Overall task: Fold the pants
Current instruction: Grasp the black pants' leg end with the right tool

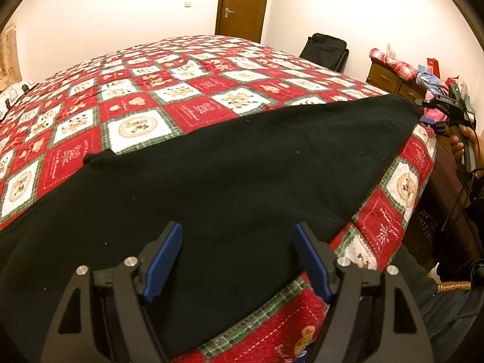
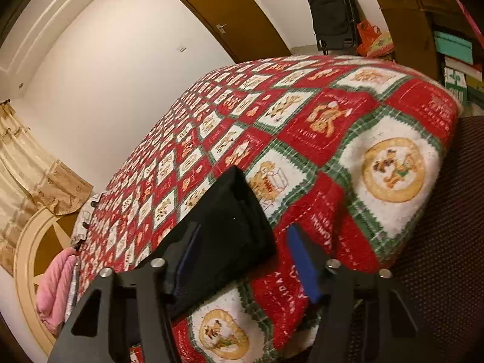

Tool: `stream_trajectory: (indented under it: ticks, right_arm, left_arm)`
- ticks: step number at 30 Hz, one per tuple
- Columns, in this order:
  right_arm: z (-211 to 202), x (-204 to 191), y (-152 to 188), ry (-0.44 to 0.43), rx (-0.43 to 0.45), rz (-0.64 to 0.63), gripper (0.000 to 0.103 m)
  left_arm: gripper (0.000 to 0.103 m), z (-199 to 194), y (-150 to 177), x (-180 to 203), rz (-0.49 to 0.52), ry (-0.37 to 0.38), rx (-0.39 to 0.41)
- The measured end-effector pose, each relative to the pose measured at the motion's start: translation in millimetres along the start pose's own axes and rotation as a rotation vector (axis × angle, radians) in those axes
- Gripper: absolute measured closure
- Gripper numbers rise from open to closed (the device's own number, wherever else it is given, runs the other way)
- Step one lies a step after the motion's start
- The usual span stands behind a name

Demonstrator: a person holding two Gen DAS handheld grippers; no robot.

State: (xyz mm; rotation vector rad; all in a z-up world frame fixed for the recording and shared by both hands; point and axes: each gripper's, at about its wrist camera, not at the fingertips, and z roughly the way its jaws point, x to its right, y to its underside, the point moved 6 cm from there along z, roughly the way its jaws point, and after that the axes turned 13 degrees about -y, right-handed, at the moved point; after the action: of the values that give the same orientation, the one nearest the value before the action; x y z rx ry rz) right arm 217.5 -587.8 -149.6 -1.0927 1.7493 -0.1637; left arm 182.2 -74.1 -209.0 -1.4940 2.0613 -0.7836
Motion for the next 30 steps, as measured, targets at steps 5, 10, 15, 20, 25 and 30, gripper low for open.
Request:
stream_trajectory:
  ticks: [5,10,15,20,25,30]
  right_arm:
    - [2.5,-2.5,6.5,-0.007,0.002,-0.001,0.046]
    - [10.5,0.9,4.6,-0.008,0.018,-0.007,0.049]
    - [19.1,1.2,5.0,-0.064,0.019,0.0,0.069]
    - [20.9,5.8,5.0,-0.079,0.041,0.002,0.086]
    - [13.3,-16.9,5.2,-0.055,0.069,-0.101,0.089]
    - [12.7,-58.3,8.5,-0.013,0.09,-0.24,0.089]
  left_arm:
    - [0.025,0.0,0.6,-3.4,-0.022,-0.002,0.0]
    - [0.025,0.3,1.8,-5.6,-0.035,-0.001,-0.002]
    - [0.025,0.6,1.7,-4.8,-0.038,-0.002,-0.004]
    - [0.025,-0.6,3.2,-7.4,-0.046,-0.008,-0.01]
    - [0.025,-2.9,4.8,-14.3,-0.067,-0.018,-0.011]
    - [0.025,-4.5,4.9,-20.9,-0.088,-0.024,-0.007]
